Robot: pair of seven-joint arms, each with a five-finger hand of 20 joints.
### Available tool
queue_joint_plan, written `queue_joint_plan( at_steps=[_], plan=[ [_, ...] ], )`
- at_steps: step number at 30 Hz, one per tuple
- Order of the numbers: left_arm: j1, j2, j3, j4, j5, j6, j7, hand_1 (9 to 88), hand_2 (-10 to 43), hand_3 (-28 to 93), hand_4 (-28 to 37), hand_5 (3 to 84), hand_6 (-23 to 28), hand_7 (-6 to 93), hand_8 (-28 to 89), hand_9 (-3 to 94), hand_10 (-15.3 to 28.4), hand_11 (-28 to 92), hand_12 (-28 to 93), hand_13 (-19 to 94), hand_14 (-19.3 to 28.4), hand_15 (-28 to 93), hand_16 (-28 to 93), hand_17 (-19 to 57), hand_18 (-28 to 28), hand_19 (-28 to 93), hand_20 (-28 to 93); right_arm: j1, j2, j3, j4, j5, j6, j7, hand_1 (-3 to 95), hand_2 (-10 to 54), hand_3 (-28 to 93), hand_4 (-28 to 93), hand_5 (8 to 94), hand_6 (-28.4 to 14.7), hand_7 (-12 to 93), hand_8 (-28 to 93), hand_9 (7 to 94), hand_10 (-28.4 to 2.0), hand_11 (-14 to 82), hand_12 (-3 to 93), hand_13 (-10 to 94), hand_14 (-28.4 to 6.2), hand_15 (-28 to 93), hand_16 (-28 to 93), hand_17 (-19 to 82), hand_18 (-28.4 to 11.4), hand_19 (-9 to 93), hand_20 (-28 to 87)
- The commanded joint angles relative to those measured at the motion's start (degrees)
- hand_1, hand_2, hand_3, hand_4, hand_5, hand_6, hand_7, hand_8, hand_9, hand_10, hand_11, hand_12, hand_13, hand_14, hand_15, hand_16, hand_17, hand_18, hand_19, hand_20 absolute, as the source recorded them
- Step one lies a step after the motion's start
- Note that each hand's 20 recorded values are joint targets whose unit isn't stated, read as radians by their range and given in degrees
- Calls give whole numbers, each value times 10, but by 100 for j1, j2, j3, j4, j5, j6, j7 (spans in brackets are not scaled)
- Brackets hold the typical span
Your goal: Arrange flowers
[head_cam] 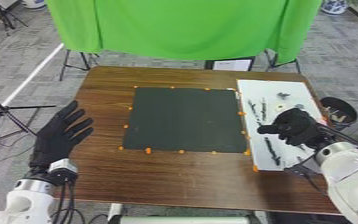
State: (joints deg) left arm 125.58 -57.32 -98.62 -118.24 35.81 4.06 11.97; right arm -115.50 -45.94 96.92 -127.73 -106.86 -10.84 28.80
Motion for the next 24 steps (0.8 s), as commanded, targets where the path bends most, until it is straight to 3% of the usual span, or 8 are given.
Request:
queue_joint_plan(
  at_steps=[1, 10, 16, 24],
  plan=[
    [82, 3, -27, -39, 166, 48, -26, 254, -60, 706, -283, 261, 37, 214, -120, 222, 116, 228, 164, 182, 157, 413, -21, -86, 213, 459, 133, -71, 131, -128, 11, -1786, -555, 428, 164, -95, 744, -283, 567, -7, 400, -177, 582, -127, 517, 337, 532, -123, 703, 248, 210, -198, 699, 287],
    [67, 4, -21, -34, 156, 14, -40, 254, -60, 706, -283, 260, 37, 214, -119, 222, 116, 227, 165, 181, 157, 413, -20, -87, 213, 458, 133, -89, 83, -339, 123, -1797, -800, 624, 151, -95, 752, -283, 561, -10, 396, -168, 573, -131, 519, 341, 524, -126, 706, 240, 203, -201, 691, 289],
    [58, 1, 15, -18, 156, -7, -38, 255, -59, 706, -283, 260, 37, 214, -119, 221, 116, 228, 164, 181, 157, 413, -20, -87, 213, 457, 133, -177, 47, -569, 257, -1922, -382, 700, 170, -95, 759, -283, 593, 1, 421, -180, 603, -127, 541, 339, 555, -122, 743, 252, 221, -196, 721, 301],
    [75, -28, -8, -19, 141, 8, -58, 255, -59, 705, -283, 259, 37, 214, -119, 222, 116, 228, 165, 181, 157, 414, -20, -87, 212, 457, 133, -43, 36, -816, 413, -2023, -485, 899, 179, -95, 775, -283, 608, 6, 439, -188, 616, -126, 548, 342, 570, -121, 748, 265, 225, -194, 722, 302]
  ],
)
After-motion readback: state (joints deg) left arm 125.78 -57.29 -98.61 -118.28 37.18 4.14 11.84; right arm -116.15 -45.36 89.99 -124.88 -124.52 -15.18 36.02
